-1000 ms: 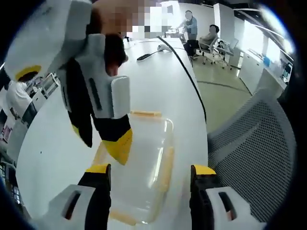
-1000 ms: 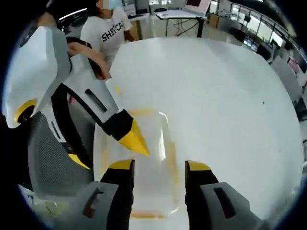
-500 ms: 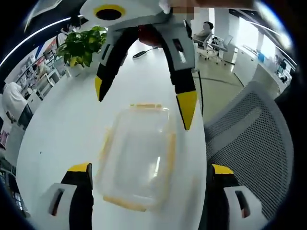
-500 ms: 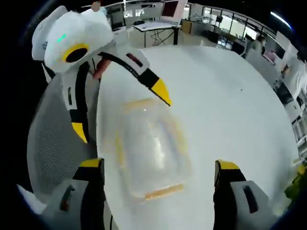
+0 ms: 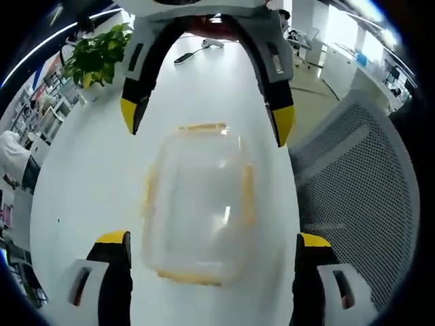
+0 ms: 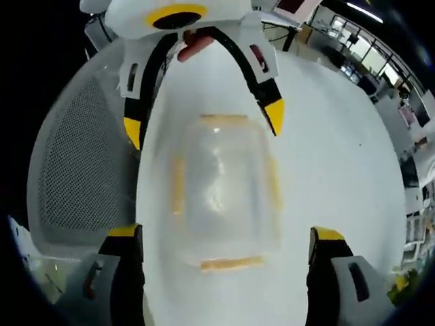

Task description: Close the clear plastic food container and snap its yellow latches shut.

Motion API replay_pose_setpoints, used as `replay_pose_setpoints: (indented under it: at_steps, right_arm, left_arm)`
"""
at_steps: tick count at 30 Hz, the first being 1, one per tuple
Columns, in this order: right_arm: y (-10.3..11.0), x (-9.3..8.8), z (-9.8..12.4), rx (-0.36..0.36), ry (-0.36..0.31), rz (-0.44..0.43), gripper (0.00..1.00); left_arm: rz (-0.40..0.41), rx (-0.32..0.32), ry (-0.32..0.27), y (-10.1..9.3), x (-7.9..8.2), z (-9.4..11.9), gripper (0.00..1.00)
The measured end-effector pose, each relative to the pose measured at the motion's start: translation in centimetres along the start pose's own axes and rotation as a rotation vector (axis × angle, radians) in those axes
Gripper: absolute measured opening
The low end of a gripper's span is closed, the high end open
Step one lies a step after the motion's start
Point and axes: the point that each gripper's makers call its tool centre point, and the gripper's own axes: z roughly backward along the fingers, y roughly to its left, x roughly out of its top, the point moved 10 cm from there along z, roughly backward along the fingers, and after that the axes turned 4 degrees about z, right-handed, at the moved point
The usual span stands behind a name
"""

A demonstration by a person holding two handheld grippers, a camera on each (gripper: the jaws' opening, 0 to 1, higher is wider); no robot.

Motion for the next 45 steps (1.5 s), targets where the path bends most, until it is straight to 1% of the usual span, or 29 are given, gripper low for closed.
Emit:
replay_pose_setpoints:
  at_steps: [1,3,7,12,16,19,21,26,28,32,34,35,37,38,45]
  right_arm:
    - [0.0,0.0,-0.1,0.002,0.001,0.002,0.99]
    - [0.1,-0.1,-0.4,0.009,0.011,0.019,0.97]
    - [0.4,-0.5,-0.8,0.031,0.014,0.023,0.97]
    - [0.4,-0.9,-1.2,0.041,0.027,0.024,0.94]
    - [0.2,-1.3,-1.5,0.032,0.041,0.044,0.91]
    - [0.2,-1.3,-1.8,0.036,0.037,0.033,0.91]
    - [0.2,-1.3,-2.1,0.041,0.04,0.046,0.91]
    - [0.1,-1.2,-2.5,0.047,0.032,0.053,0.89]
    - [0.1,-1.3,-2.8,0.051,0.042,0.056,0.89]
    - [-0.1,-1.4,-2.9,0.055,0.034,0.047,0.84]
    - [-0.2,-1.6,-2.9,0.059,0.038,0.055,0.83]
    - [-0.3,-1.6,-2.9,0.067,0.033,0.043,0.81]
    - [-0.4,-1.6,-2.7,0.079,0.038,0.026,0.77]
    - [-0.4,-1.6,-2.8,0.098,0.038,0.014,0.76]
    - [-0.3,-1.4,-3.1,0.091,0.066,0.028,0.76]
  left_arm:
    - [0.017,-0.017,0.003,0.1,0.0,-0.1,0.98]
    - [0.045,-0.024,0.011,0.4,-0.1,-0.3,0.97]
    - [0.026,-0.026,0.066,0.5,-0.5,-0.8,0.96]
    - [0.037,-0.03,0.079,0.7,-0.4,-1.0,0.95]
    - [0.036,-0.029,0.104,0.8,-0.3,-1.6,0.92]
    - [0.06,-0.051,0.102,0.7,-0.2,-1.9,0.92]
    - [0.044,-0.044,0.115,0.7,-0.2,-2.1,0.91]
    - [0.038,-0.045,0.128,0.8,-0.1,-2.6,0.92]
    - [0.025,-0.039,0.14,0.8,-0.1,-2.8,0.92]
    - [-0.001,-0.032,0.163,0.7,-0.1,-3.1,0.92]
    - [-0.017,-0.025,0.172,0.8,-0.1,-3.2,0.91]
    - [-0.024,-0.024,0.175,0.8,-0.2,-3.2,0.89]
    - [-0.048,-0.021,0.174,0.9,-0.1,-3.1,0.82]
    - [-0.054,-0.022,0.175,1.0,-0.1,-3.1,0.81]
    - [-0.035,-0.021,0.185,0.8,0.0,-3.4,0.81]
